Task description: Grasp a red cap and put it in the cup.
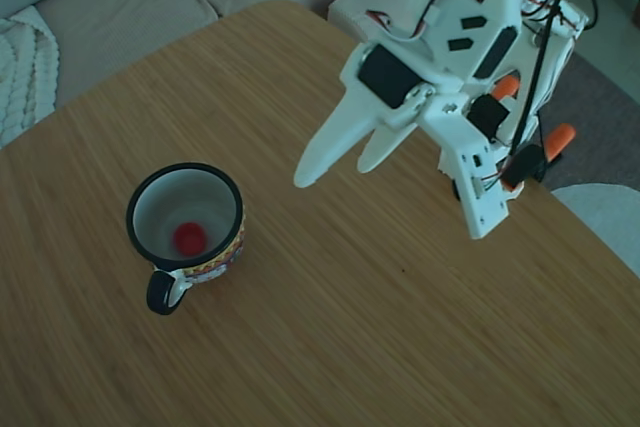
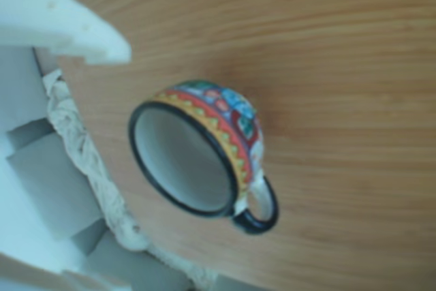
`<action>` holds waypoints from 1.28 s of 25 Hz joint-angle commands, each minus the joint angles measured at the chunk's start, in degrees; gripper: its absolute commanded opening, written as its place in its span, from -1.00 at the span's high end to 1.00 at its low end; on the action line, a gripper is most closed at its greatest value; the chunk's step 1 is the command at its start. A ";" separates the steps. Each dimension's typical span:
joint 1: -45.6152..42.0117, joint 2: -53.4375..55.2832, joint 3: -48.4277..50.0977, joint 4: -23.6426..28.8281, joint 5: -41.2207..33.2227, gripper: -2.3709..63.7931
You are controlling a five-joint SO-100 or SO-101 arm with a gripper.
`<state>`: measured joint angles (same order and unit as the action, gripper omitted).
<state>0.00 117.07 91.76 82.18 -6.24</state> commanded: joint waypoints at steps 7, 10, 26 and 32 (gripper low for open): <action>-0.79 14.15 16.52 -6.42 0.44 -0.31; -0.53 17.58 22.50 -10.02 0.53 -0.31; -0.09 31.90 37.62 -16.26 3.34 -0.31; 0.00 34.72 42.10 -16.70 3.34 -0.31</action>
<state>0.09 150.12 133.59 66.36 -3.08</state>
